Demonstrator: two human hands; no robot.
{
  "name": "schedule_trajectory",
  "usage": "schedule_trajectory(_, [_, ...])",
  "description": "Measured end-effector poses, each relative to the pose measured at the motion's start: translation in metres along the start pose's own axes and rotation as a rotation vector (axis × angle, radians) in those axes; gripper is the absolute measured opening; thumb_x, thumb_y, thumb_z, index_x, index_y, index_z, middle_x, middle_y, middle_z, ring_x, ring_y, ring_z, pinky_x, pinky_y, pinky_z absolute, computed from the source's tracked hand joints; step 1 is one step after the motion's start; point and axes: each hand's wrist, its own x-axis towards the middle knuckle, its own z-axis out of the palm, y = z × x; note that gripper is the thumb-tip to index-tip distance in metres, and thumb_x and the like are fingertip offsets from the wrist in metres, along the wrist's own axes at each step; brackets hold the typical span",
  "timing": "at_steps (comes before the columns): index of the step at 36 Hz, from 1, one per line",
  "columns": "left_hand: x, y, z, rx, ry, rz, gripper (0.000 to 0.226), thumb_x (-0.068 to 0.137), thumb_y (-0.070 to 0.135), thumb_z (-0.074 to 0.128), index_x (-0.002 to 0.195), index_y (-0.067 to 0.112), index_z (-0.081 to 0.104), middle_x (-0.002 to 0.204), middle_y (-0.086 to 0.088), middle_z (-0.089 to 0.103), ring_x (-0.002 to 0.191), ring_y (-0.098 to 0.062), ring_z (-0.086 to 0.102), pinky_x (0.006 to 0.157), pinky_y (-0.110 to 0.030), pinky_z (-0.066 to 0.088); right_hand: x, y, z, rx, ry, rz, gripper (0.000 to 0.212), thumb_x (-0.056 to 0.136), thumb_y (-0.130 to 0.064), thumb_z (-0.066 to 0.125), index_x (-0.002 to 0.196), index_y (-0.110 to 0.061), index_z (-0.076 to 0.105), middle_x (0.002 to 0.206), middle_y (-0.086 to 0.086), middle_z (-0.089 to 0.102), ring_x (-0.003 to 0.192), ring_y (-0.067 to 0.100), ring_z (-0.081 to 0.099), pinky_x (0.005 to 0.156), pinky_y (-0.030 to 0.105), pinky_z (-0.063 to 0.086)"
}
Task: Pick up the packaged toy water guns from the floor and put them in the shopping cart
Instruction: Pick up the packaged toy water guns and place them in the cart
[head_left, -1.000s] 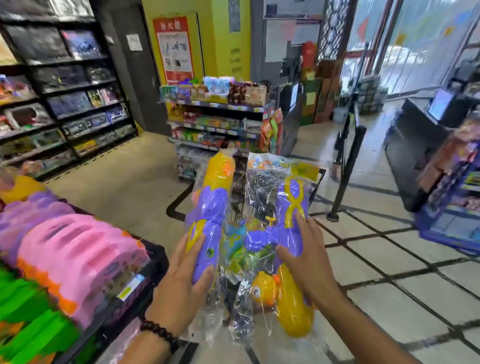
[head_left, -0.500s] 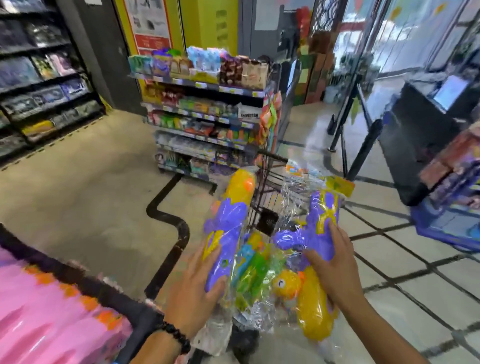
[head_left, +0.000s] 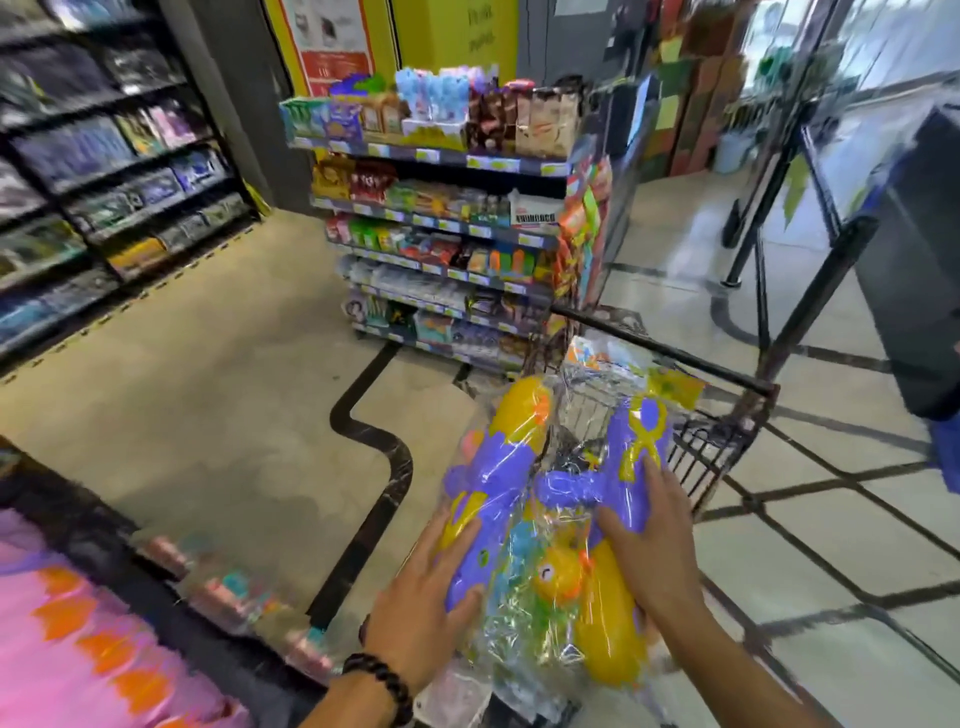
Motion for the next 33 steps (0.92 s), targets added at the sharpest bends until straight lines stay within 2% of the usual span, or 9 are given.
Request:
schedule_trajectory(4, [0.022,-0.005,0.018,0.028,-0.005,-0.007,0.071,0.097,0.055,0.051,0.153,0.06,0.008,0.162,0.033,-0.014,0.134,-0.001,0.047,0.082,-0.029,0.054,0.022,0.021,0.014,0.005,-0.038,0.031,0.086,0.09,-0.028,0.075,0.161,-0.03,0.026,0.166,-0.002,0.02,0.153,0.014,0.017,0.123,0.034,0.019])
schedule_trajectory(8, [0.042,-0.013,0.032,0.014,-0.035,0.011,0.072,0.096,0.053,0.054,0.155,0.056,0.012,0.164,0.03,-0.006,0.143,0.0,0.036,0.092,-0.031,0.053,0.034,0.046,0.027,-0.002,-0.05,0.102,0.086,0.09,-0.024,0.075,0.161,-0.024,0.027,0.167,0.002,0.021,0.154,0.016,0.016,0.124,0.033,0.017])
schedule_trajectory(11, [0.06,-0.021,0.036,-0.025,-0.076,0.026,0.072,0.097,0.05,0.057,0.154,0.059,0.013,0.163,0.034,-0.002,0.144,0.003,0.033,0.097,-0.031,0.052,0.037,0.065,0.037,-0.002,-0.051,0.152,0.085,0.09,-0.023,0.075,0.161,-0.024,0.027,0.167,0.003,0.021,0.154,0.018,0.016,0.125,0.04,0.019])
schedule_trajectory(14, [0.079,-0.032,0.037,-0.042,-0.136,0.015,0.076,0.096,0.048,0.058,0.147,0.069,0.006,0.158,0.042,-0.002,0.143,0.012,0.026,0.104,-0.033,0.049,0.039,0.082,0.046,-0.016,-0.067,0.21,0.088,0.089,-0.024,0.074,0.162,-0.027,0.025,0.168,-0.001,0.017,0.154,0.013,0.015,0.121,0.029,0.017])
schedule_trajectory(17, [0.098,-0.046,0.044,-0.071,-0.179,0.029,0.075,0.096,0.044,0.059,0.15,0.065,0.01,0.161,0.037,0.003,0.144,0.012,0.023,0.105,-0.038,0.049,0.042,0.098,0.056,-0.067,-0.052,0.193,0.087,0.089,-0.023,0.075,0.162,-0.028,0.026,0.168,-0.003,0.015,0.154,0.009,0.013,0.119,0.027,0.015])
schedule_trajectory(23, [0.116,-0.073,0.085,-0.063,-0.23,0.059,0.072,0.099,0.049,0.055,0.154,0.059,0.009,0.163,0.033,0.002,0.14,0.025,-0.001,0.112,-0.022,0.031,0.047,0.12,0.099,-0.142,-0.02,0.245,0.087,0.089,-0.026,0.075,0.162,-0.028,0.026,0.17,-0.005,0.012,0.15,0.004,0.012,0.115,0.024,0.015])
schedule_trajectory(26, [0.12,-0.086,0.115,-0.068,-0.23,0.043,0.07,0.096,0.057,0.048,0.154,0.059,0.009,0.165,0.027,0.005,0.145,0.016,0.011,0.111,-0.028,0.038,0.047,0.134,0.126,-0.145,-0.01,0.276,0.089,0.087,-0.024,0.078,0.161,-0.031,0.027,0.17,-0.004,0.01,0.154,0.008,0.011,0.12,0.03,0.022])
schedule_trajectory(29, [0.124,-0.1,0.139,-0.059,-0.245,0.008,0.07,0.094,0.061,0.044,0.151,0.063,0.004,0.164,0.03,-0.002,0.148,0.013,0.003,0.11,-0.034,0.044,0.045,0.153,0.149,-0.138,0.0,0.283,0.093,0.085,-0.021,0.079,0.161,-0.033,0.027,0.17,-0.002,0.01,0.155,0.01,0.01,0.116,0.024,0.021])
schedule_trajectory(33, [0.13,-0.114,0.166,-0.034,-0.3,0.043,0.074,0.098,0.054,0.048,0.152,0.062,0.0,0.164,0.03,-0.007,0.15,-0.001,0.023,0.093,-0.039,0.056,0.041,0.18,0.173,-0.175,0.027,0.3,0.094,0.084,-0.019,0.08,0.161,-0.031,0.028,0.169,0.006,0.013,0.154,0.018,0.017,0.115,0.03,0.028])
